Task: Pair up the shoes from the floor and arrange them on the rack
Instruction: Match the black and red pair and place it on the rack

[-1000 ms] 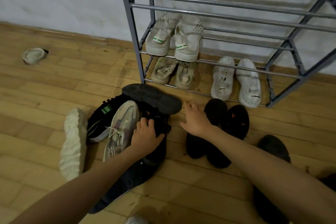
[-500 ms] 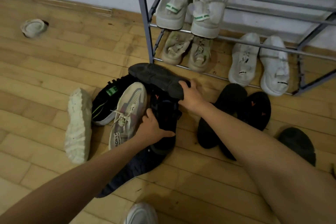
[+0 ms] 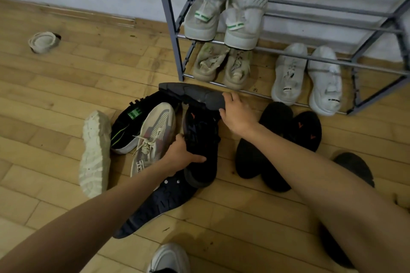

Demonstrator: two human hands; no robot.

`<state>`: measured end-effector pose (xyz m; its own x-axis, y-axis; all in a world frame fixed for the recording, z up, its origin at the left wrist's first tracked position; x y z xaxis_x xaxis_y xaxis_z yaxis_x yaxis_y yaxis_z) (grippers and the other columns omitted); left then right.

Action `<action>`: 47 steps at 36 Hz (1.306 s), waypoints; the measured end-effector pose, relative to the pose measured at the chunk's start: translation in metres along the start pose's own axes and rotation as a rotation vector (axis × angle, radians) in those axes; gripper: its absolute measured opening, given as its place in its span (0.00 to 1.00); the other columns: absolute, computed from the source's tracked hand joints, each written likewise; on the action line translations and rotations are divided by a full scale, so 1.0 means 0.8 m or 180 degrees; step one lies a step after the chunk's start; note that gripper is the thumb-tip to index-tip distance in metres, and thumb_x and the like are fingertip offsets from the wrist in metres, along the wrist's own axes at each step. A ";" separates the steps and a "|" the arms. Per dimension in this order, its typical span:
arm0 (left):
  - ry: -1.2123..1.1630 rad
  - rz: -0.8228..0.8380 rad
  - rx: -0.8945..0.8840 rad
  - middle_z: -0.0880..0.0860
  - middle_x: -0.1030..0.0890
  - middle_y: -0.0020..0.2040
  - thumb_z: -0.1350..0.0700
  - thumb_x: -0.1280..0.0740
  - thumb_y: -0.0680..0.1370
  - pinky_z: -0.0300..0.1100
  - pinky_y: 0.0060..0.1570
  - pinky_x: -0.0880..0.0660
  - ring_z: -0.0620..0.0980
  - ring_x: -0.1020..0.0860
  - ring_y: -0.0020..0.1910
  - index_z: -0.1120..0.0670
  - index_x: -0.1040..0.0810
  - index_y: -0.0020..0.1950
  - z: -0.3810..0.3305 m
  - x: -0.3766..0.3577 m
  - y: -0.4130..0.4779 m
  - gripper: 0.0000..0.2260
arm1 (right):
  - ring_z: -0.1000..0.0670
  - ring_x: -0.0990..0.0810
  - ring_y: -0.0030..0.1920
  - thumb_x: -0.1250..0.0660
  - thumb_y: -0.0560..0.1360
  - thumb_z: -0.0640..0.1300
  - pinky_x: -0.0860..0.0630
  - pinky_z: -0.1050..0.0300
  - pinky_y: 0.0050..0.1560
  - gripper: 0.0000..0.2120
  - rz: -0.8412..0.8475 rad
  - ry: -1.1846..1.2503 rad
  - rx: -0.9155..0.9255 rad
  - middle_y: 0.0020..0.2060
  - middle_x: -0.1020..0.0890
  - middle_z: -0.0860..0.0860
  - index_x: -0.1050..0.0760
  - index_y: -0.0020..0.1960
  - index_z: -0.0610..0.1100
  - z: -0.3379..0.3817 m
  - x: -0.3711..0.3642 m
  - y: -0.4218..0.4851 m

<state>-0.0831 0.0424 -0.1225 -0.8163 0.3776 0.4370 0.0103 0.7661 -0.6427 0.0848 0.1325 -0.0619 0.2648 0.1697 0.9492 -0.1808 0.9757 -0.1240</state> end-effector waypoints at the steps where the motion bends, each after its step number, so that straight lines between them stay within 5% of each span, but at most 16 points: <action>1: 0.0043 -0.0036 -0.0023 0.55 0.31 0.70 0.54 0.21 0.65 0.46 0.61 0.28 0.55 0.31 0.68 0.57 0.45 0.73 0.000 -0.001 -0.003 0.45 | 0.38 0.28 0.61 0.43 0.81 0.46 0.30 0.48 0.56 0.23 -0.0041 0.0019 -0.0010 0.69 0.35 0.41 0.42 0.73 0.39 -0.003 0.006 -0.004; 12: -0.0782 -0.0133 0.0005 0.55 0.28 0.67 0.60 0.23 0.67 0.53 0.63 0.27 0.57 0.29 0.67 0.55 0.38 0.69 -0.012 -0.033 -0.031 0.36 | 0.40 0.29 0.64 0.43 0.80 0.51 0.31 0.50 0.57 0.25 0.0040 0.0588 -0.0720 0.69 0.33 0.42 0.41 0.73 0.40 -0.100 0.050 -0.107; 18: -0.0689 0.0052 -0.0382 0.53 0.25 0.61 0.60 0.22 0.66 0.46 0.54 0.25 0.52 0.25 0.59 0.53 0.39 0.72 -0.045 -0.057 -0.039 0.39 | 0.43 0.22 0.58 0.41 0.80 0.52 0.21 0.62 0.40 0.25 0.0272 0.2536 -0.1833 0.67 0.29 0.45 0.38 0.73 0.41 -0.172 0.033 -0.196; 22: -0.0562 0.0159 -0.0527 0.51 0.25 0.56 0.60 0.23 0.66 0.50 0.56 0.25 0.53 0.25 0.59 0.54 0.40 0.72 -0.069 -0.091 -0.042 0.39 | 0.43 0.23 0.60 0.41 0.81 0.48 0.21 0.47 0.55 0.20 0.0338 0.3352 -0.2226 0.64 0.26 0.43 0.33 0.69 0.40 -0.196 0.022 -0.239; 25: -0.0578 0.0252 -0.0494 0.55 0.25 0.62 0.61 0.22 0.66 0.49 0.58 0.26 0.55 0.26 0.62 0.56 0.39 0.72 -0.078 -0.118 -0.041 0.39 | 0.41 0.24 0.61 0.43 0.81 0.47 0.23 0.43 0.59 0.19 0.0265 0.3749 -0.2467 0.64 0.25 0.42 0.34 0.70 0.40 -0.208 0.012 -0.258; 33: -0.0633 0.0240 -0.0339 0.57 0.26 0.63 0.62 0.23 0.67 0.50 0.60 0.26 0.56 0.26 0.63 0.56 0.39 0.71 -0.069 -0.137 -0.027 0.38 | 0.34 0.24 0.59 0.45 0.80 0.47 0.29 0.37 0.63 0.20 0.0392 0.3130 -0.2809 0.59 0.24 0.33 0.28 0.62 0.33 -0.237 -0.018 -0.269; 38: -0.0700 0.0083 -0.0304 0.56 0.25 0.62 0.63 0.25 0.69 0.47 0.55 0.25 0.55 0.25 0.62 0.55 0.38 0.72 -0.067 -0.128 -0.024 0.35 | 0.43 0.21 0.57 0.34 0.75 0.54 0.27 0.44 0.64 0.23 0.0588 0.3588 -0.2648 0.57 0.20 0.44 0.28 0.65 0.42 -0.231 -0.019 -0.261; 40: -0.0719 -0.0107 -0.0331 0.55 0.24 0.62 0.64 0.27 0.70 0.47 0.54 0.25 0.55 0.25 0.61 0.54 0.38 0.72 -0.067 -0.120 -0.028 0.34 | 0.44 0.22 0.59 0.33 0.76 0.47 0.27 0.44 0.64 0.21 0.0604 0.3547 -0.2448 0.59 0.21 0.43 0.29 0.66 0.41 -0.224 -0.013 -0.255; 43: -0.0743 -0.0405 -0.0325 0.56 0.25 0.63 0.64 0.29 0.72 0.53 0.59 0.25 0.57 0.26 0.63 0.54 0.37 0.72 -0.060 -0.103 -0.031 0.31 | 0.42 0.24 0.59 0.37 0.78 0.37 0.21 0.49 0.53 0.18 0.0531 0.3726 -0.2249 0.61 0.23 0.39 0.30 0.67 0.36 -0.208 -0.010 -0.248; 47: -0.0832 -0.0470 -0.0118 0.59 0.28 0.67 0.64 0.31 0.74 0.57 0.64 0.29 0.59 0.29 0.67 0.57 0.38 0.72 -0.053 -0.076 -0.021 0.28 | 0.42 0.24 0.61 0.37 0.78 0.37 0.20 0.53 0.46 0.20 0.0507 0.3908 -0.2212 0.62 0.25 0.41 0.32 0.69 0.39 -0.179 -0.016 -0.242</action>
<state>-0.0097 0.0286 -0.1116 -0.9315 0.1178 0.3442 -0.1024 0.8230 -0.5587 0.2523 -0.0384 -0.0913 0.9927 -0.0574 0.1064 0.1137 0.7426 -0.6600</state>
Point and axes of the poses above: each hand's wrist, its own y-axis towards the middle knuckle, its own x-axis out of the back of the hand, z = x × y, the point moved 7 cm from there along y, towards the middle knuckle
